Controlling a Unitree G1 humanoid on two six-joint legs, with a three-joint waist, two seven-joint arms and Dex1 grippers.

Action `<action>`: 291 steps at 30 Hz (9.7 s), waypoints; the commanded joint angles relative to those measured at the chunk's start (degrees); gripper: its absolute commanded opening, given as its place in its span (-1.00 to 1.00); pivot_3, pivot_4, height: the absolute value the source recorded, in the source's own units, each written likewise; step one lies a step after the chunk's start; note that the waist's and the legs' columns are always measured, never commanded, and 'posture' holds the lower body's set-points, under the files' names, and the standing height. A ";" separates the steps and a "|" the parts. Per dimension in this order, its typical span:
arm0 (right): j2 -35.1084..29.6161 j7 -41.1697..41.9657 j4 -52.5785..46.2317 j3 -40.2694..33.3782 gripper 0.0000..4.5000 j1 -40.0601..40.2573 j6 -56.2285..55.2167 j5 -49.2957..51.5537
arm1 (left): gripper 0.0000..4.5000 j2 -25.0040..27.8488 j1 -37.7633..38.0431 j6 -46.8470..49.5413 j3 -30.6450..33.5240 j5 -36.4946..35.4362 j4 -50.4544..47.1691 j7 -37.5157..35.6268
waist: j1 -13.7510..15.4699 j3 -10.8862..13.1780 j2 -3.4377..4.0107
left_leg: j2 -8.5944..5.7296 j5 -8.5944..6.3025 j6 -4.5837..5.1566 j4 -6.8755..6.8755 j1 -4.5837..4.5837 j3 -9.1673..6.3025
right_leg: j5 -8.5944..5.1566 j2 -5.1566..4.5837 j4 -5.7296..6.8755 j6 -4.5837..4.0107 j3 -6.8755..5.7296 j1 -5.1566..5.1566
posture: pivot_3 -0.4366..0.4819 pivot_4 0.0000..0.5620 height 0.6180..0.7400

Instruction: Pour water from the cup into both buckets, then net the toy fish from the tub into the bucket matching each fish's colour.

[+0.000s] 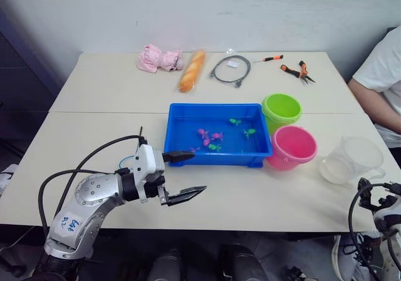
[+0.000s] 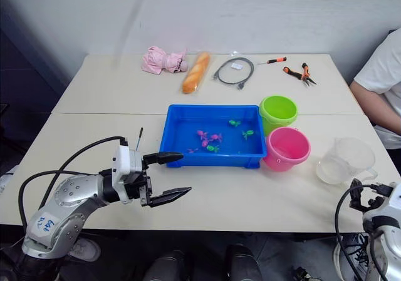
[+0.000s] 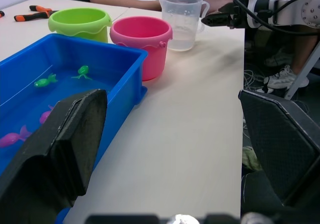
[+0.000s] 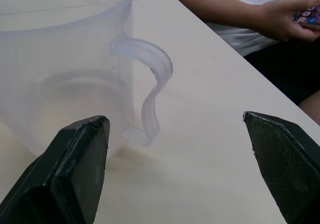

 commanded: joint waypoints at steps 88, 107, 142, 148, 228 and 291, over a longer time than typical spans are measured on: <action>-19.44 -2.43 -16.15 13.74 -0.97 -8.24 -10.46 -35.15 | 1.00 -6.85 -6.15 -9.89 -2.06 5.19 9.87 -0.25 | 0.05 0.32 0.10 | -0.03 0.09 -0.14 -0.04 -0.13 0.09 | 0.06 0.03 -0.17 0.18 0.02 -0.11 | -0.05 -0.47 0.97; -19.32 -4.74 -14.54 15.24 -0.97 -10.06 -12.57 -41.69 | 1.00 -6.86 -6.72 -10.18 -1.42 5.64 10.51 0.37 | -0.03 0.37 0.02 | -0.03 0.12 -0.18 -0.03 -0.12 0.09 | 0.06 0.04 -0.15 0.18 0.02 -0.11 | -0.05 -0.47 0.97; -15.36 -0.30 -7.33 11.46 -0.97 -34.24 19.66 -19.17 | 1.00 -8.69 -10.31 -9.64 0.52 4.95 13.58 2.96 | -0.05 0.39 -0.01 | -0.02 0.16 -0.13 0.02 -0.12 0.09 | 0.06 0.03 -0.06 0.17 0.02 -0.12 | -0.05 -0.47 0.97; -18.35 -3.82 6.14 21.63 -0.97 -43.21 15.07 -27.21 | 1.00 -11.16 -13.46 -7.31 1.84 4.17 14.55 6.53 | -0.08 0.39 -0.01 | -0.04 0.16 -0.08 0.09 -0.18 0.10 | 0.06 0.02 -0.10 0.17 0.02 -0.12 | -0.05 -0.47 0.97; -5.13 -11.22 13.94 -1.61 -0.97 -37.98 11.09 -5.57 | 1.00 -6.88 -11.75 -4.93 -0.37 2.37 9.88 0.56 | -0.02 0.39 -0.02 | -0.01 0.25 -0.10 0.17 -0.46 0.11 | 0.12 0.06 0.03 0.28 -0.01 -0.29 | -0.05 -0.47 0.97; -12.62 55.79 -22.07 23.30 0.99 3.50 -26.53 8.54 | 1.00 -7.41 35.83 -15.54 42.72 8.45 18.47 15.31 | 1.17 0.64 -0.89 | 0.01 -0.83 0.85 -0.02 -0.16 0.48 | 0.13 -0.15 -0.85 0.31 0.50 -0.17 | -0.05 -0.47 0.97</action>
